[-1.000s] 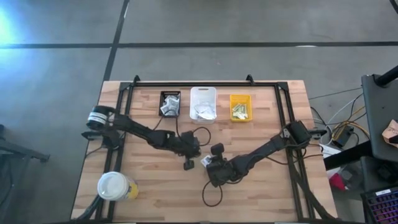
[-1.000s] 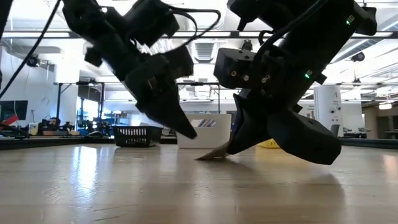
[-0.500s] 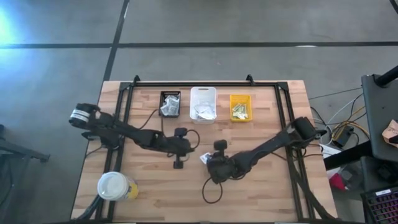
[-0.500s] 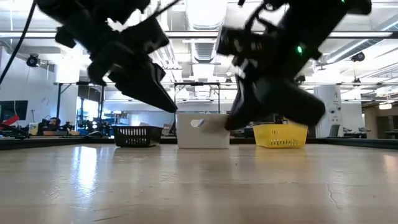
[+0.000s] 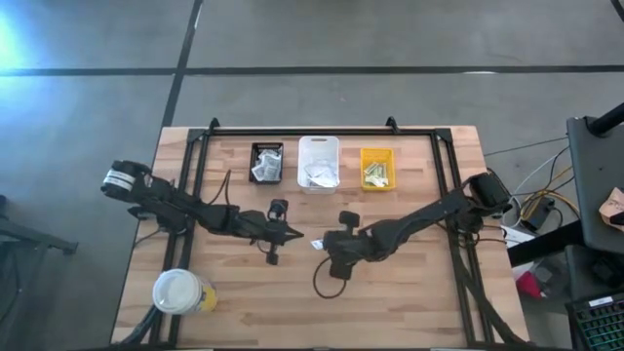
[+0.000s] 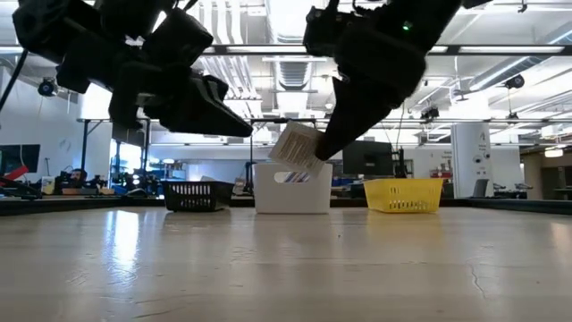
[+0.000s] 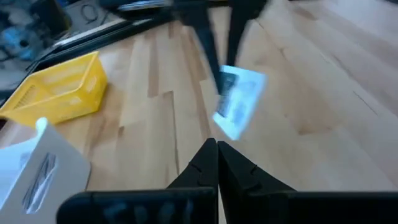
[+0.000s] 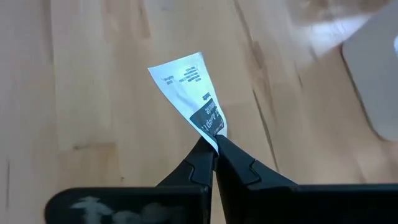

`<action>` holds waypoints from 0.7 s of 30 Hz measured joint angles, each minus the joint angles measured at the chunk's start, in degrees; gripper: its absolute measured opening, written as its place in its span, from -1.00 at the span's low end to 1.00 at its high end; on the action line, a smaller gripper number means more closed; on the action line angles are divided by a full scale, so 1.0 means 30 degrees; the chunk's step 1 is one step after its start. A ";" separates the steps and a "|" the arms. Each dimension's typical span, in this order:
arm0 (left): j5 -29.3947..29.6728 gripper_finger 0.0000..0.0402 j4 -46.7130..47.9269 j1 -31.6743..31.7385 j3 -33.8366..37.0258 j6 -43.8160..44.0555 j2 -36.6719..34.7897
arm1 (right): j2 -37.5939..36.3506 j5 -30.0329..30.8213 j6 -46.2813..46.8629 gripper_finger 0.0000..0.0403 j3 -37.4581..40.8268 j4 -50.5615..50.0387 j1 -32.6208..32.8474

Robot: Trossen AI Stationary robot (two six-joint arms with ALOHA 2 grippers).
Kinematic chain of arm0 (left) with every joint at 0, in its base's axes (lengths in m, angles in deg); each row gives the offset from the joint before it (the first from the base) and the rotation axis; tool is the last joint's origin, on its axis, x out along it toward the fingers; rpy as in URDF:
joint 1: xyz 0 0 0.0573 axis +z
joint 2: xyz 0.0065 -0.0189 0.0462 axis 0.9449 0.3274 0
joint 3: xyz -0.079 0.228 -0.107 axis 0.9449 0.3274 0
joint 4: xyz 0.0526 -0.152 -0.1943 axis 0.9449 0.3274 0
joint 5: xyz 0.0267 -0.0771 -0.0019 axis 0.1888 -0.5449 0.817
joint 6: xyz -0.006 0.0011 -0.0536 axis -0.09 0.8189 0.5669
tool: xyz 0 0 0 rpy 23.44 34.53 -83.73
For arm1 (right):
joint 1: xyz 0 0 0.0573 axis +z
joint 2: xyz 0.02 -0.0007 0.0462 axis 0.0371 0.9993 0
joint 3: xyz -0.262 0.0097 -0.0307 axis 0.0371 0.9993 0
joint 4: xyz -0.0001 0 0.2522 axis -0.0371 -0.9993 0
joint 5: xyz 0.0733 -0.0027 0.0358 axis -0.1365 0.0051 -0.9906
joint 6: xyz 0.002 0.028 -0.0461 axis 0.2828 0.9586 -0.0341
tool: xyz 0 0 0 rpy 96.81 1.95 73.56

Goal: Pick & Place First Aid Supplies
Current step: Put the towelette pack into the black basket

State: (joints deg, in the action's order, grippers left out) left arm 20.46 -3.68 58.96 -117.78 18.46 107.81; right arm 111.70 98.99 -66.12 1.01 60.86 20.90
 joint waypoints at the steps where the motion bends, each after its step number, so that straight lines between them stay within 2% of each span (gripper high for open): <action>1: -0.0181 -0.99 0.0048 -0.0012 0.0021 -0.0439 0.0000 | -0.0008 -0.0175 0.0347 -0.96 0.0000 0.0025 -0.0103; 4: -0.0727 -0.92 0.0033 -0.0019 -0.0069 -0.0937 0.0005 | -0.0015 -0.0355 0.1337 -0.96 -0.0007 -0.0014 -0.0374; 10: -0.0779 -0.58 0.0012 -0.0019 -0.0442 -0.0967 0.0006 | -0.0139 -0.0395 0.2329 -0.96 -0.0212 0.0165 -0.1021; 13: -0.0078 -0.44 0.0004 -0.0005 -0.0657 -0.0952 0.0007 | -0.0127 -0.0423 0.2329 -0.96 -0.0260 0.1039 -0.1347; 16: 0.0830 -0.38 0.0001 -0.0005 -0.0814 -0.0945 0.0005 | -0.0132 -0.0527 0.2225 -0.96 -0.0291 0.2199 -0.1590; 21: 0.1111 -0.37 0.0018 0.0024 -0.0860 -0.0938 0.0007 | -0.0132 -0.0803 0.1710 -0.96 -0.0305 0.3052 -0.1803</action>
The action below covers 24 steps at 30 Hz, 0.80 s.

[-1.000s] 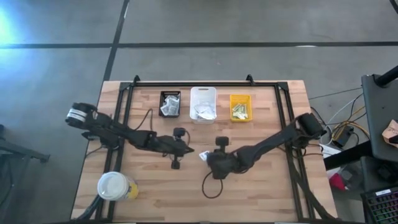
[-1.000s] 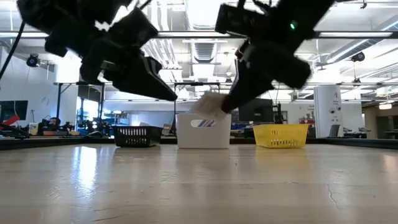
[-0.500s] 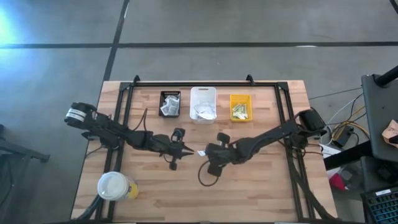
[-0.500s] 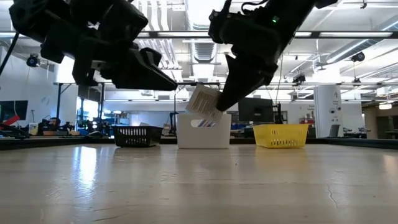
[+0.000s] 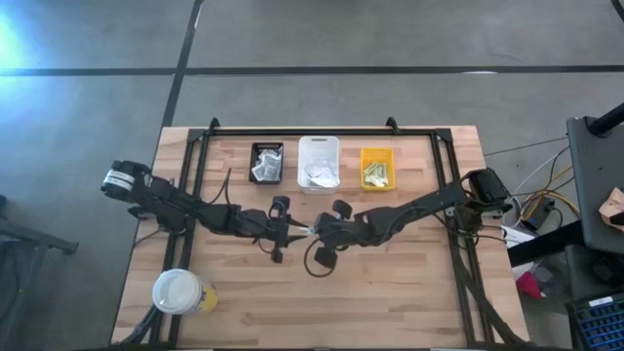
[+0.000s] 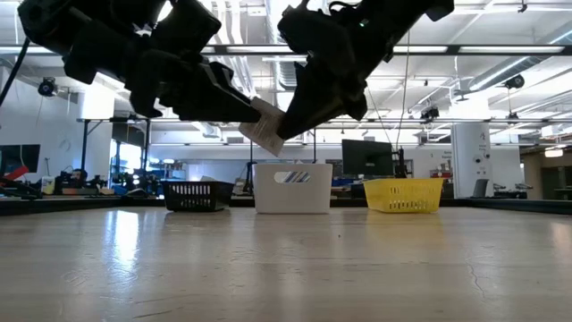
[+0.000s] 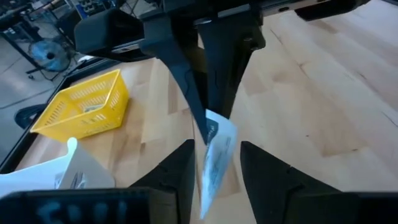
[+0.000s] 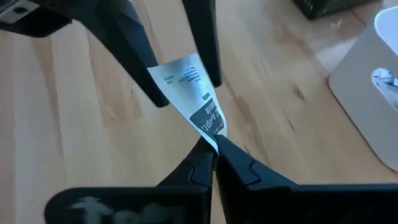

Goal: Pick & Place First Aid Supplies
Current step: Put the towelette pack into the black basket

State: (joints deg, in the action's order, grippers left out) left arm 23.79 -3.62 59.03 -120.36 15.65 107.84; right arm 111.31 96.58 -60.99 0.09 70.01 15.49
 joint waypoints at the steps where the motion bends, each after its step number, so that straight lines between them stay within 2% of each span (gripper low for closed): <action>1: 0.0109 -0.37 0.0017 0.0005 0.0000 0.0007 0.0000 | 0.0000 -0.0042 -0.0035 -0.96 -0.0028 -0.0003 -0.0021; 7: 0.0128 -0.44 0.0066 0.0027 -0.0007 0.0020 0.0000 | 0.0022 -0.0080 -0.0110 -0.96 -0.0088 -0.0014 -0.0015; 15: 0.0128 -0.96 0.0076 0.0036 -0.0007 0.0044 -0.0006 | 0.0036 -0.0080 -0.1987 -0.96 -0.0088 0.0347 -0.0015; 21: 0.0128 -0.98 0.0094 0.0044 -0.0007 0.0232 -0.0017 | 0.0036 -0.0032 -0.3037 -0.95 -0.0088 0.0359 -0.0015; 24: 0.0172 -0.99 0.0288 0.0102 -0.0008 0.0515 -0.0187 | 0.0036 -0.0015 -0.3403 -0.88 -0.0088 0.0539 -0.0015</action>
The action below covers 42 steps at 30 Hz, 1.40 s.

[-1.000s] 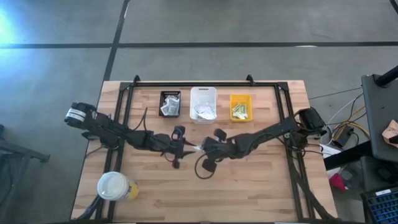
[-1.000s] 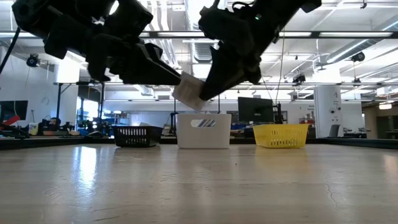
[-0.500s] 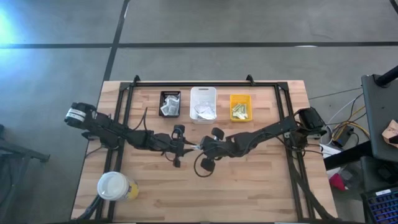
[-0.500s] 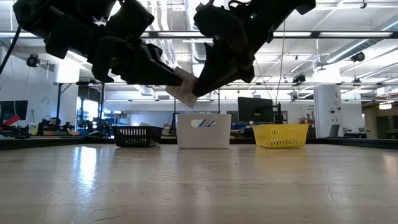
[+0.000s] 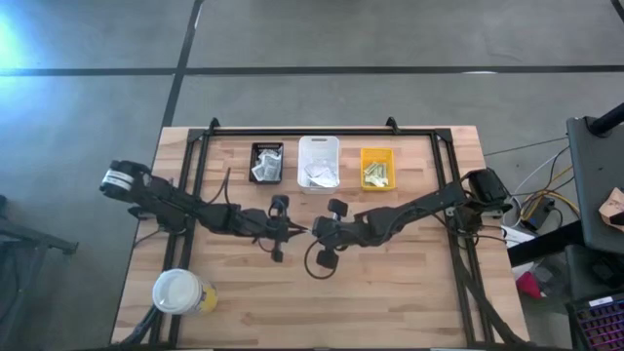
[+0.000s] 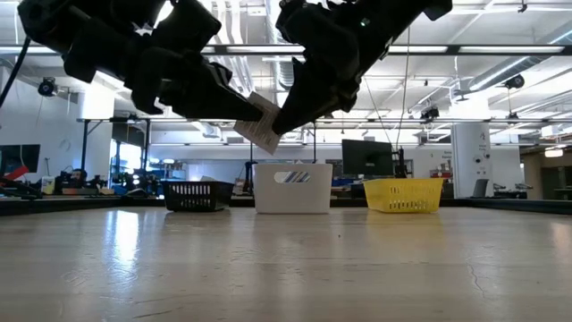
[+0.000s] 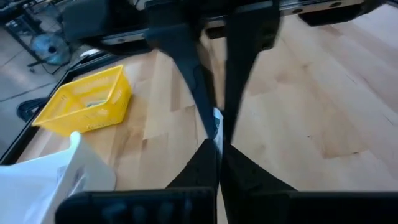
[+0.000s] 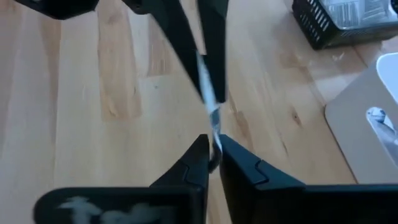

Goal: Pick & Place First Aid Supplies
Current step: Put the towelette pack into the black basket

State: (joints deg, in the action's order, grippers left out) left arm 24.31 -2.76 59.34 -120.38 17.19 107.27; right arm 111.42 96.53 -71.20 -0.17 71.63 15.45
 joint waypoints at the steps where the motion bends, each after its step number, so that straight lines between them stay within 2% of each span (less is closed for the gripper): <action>1: 0.0153 -0.99 0.0126 0.0053 -0.0013 0.0093 -0.0071 | -0.0001 0.0009 0.0001 -0.84 0.0000 0.0022 -0.0016; 5: 0.1263 -0.99 0.1887 0.0474 -0.0028 0.0477 -0.0770 | -0.0114 0.0066 -0.0068 -0.65 0.0000 -0.0529 -0.0058; 10: 0.2686 -0.99 0.4994 0.1526 -0.0028 0.1228 -0.2680 | -0.0617 -0.0007 0.0154 -0.43 -0.0146 -0.2741 -0.0022; 14: 0.3954 -0.99 0.7070 0.2815 -0.0021 0.1425 -0.4594 | -0.0889 -0.0018 0.1030 -0.34 -0.0138 -0.3847 -0.0022; 17: 0.4073 -0.99 0.8003 0.4133 -0.0013 0.1686 -0.6014 | -0.0948 -0.0061 0.1451 -0.31 -0.0137 -0.4129 0.0016; 23: 0.4074 -0.99 0.9228 0.7084 -0.0002 0.2877 -0.7981 | -0.0954 -0.0160 0.1515 -0.31 -0.0117 -0.4399 0.0080; 28: 0.3959 -0.99 1.0550 0.9811 0.0025 0.7086 -0.8293 | -0.0954 -0.0161 0.1512 -0.37 -0.0117 -0.4363 0.0130; 32: 0.2905 -0.98 1.2103 1.1599 0.0122 0.9600 -0.7782 | -0.0954 -0.0160 0.1511 -0.42 -0.0117 -0.4363 0.0164; 37: 0.0761 -0.99 1.1865 1.2397 0.0249 1.0108 -0.6921 | -0.0954 -0.0161 0.1514 -0.47 -0.0117 -0.4363 0.0234; 42: 0.0583 -0.97 1.1725 1.2407 0.0249 1.0707 -0.6170 | -0.0954 -0.0161 0.1512 -0.52 -0.0117 -0.4355 0.0234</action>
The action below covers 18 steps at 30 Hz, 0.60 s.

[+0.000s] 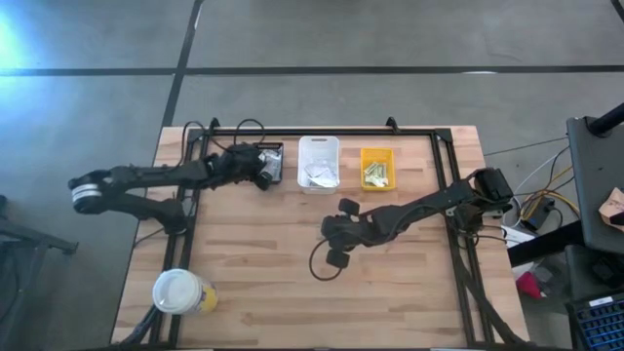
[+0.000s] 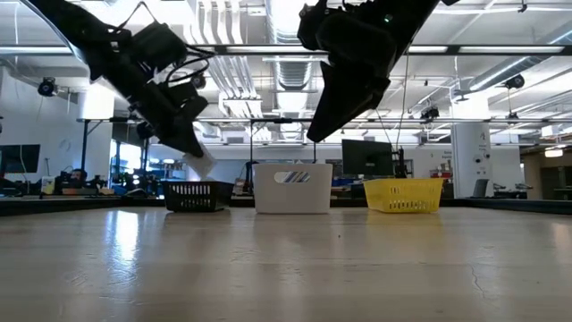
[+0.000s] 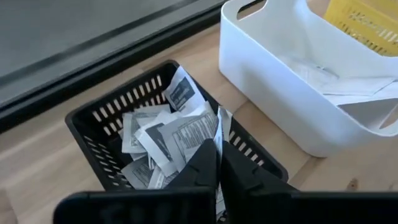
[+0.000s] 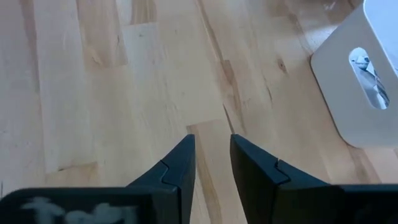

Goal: Pick & Place First Aid Supplies
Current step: Put the towelette pack into the black basket, then return to Home Position

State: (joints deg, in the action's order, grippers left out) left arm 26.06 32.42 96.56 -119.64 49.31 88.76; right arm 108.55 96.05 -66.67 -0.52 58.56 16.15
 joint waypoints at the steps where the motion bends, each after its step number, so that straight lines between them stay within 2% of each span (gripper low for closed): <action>1: 0.0006 -0.96 -0.0007 0.0000 0.0000 0.0111 0.0106 | 0.0000 0.0001 0.0003 -0.53 0.0000 0.0000 0.0007; 6: 0.0172 -0.83 -0.0007 0.0051 0.0000 0.0389 0.0354 | 0.0000 0.0000 0.0003 -0.57 0.0007 -0.0007 0.0036; 11: 0.1189 -0.60 0.0003 0.0070 -0.0102 -0.0297 0.0245 | 0.0000 -0.0025 0.0003 -0.62 0.0007 -0.0081 0.0036; 15: 0.1323 -0.46 0.0018 0.0073 -0.0716 -0.1944 0.0242 | 0.0000 -0.0058 -0.0005 -0.66 0.0007 -0.0444 0.0036; 18: 0.1240 -0.43 0.0812 0.0073 -0.1671 -0.3110 -0.0030 | -0.0189 -0.0066 -0.0096 -0.68 0.0013 -0.1441 0.0036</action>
State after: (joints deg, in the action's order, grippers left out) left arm 29.78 34.85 96.78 -124.65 39.98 88.67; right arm 107.99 95.85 -66.95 -0.48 54.24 16.26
